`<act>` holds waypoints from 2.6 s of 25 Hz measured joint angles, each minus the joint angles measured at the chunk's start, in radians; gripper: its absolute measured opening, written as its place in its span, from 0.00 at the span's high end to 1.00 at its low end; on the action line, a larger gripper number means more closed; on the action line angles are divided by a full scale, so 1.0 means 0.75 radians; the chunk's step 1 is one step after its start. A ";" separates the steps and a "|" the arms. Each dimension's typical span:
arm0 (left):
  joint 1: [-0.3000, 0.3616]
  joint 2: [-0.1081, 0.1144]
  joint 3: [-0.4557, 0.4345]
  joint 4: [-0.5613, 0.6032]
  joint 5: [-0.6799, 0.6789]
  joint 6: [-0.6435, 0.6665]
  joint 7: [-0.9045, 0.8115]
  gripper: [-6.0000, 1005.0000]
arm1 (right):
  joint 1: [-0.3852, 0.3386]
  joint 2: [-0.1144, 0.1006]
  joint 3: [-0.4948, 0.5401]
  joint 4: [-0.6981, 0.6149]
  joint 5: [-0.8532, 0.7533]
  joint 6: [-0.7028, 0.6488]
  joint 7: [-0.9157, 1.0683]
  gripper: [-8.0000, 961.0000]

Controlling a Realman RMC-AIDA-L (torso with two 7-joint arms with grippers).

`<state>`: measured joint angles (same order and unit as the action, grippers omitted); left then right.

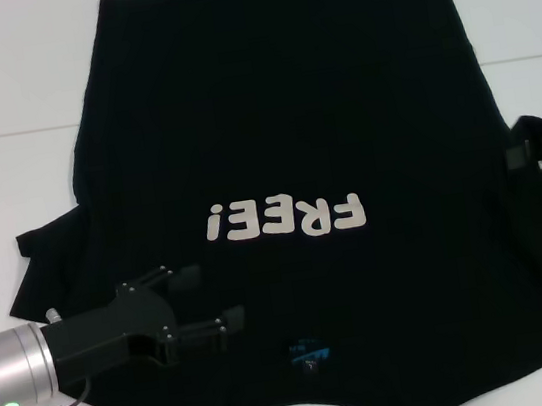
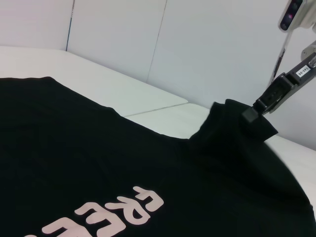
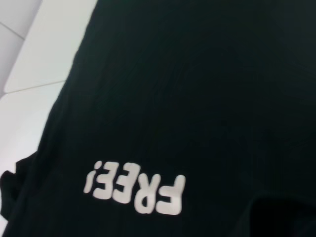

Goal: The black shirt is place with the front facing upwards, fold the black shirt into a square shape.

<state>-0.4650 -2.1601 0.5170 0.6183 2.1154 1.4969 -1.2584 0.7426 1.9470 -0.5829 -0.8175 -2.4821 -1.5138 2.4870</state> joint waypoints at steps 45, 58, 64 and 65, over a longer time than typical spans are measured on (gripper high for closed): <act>-0.044 0.115 -0.166 0.130 0.003 -0.006 -0.901 0.15 | -0.394 0.190 0.009 0.334 0.585 -0.082 -1.792 0.03; -0.134 0.194 -0.291 0.205 0.398 -0.217 -1.414 0.15 | -0.364 0.196 0.000 0.531 0.579 0.050 -2.132 0.03; -0.153 0.194 -0.247 0.180 0.406 -0.361 -1.383 0.16 | -0.357 0.195 -0.027 0.550 0.577 0.072 -2.138 0.03; -0.157 0.193 -0.229 0.174 0.406 -0.388 -1.373 0.16 | -0.355 0.195 -0.031 0.554 0.577 0.076 -2.138 0.03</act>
<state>-0.5825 -2.0153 0.3450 0.7489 2.4198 1.2057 -2.2885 0.4761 2.0930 -0.6060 -0.4020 -2.0494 -1.4571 0.8834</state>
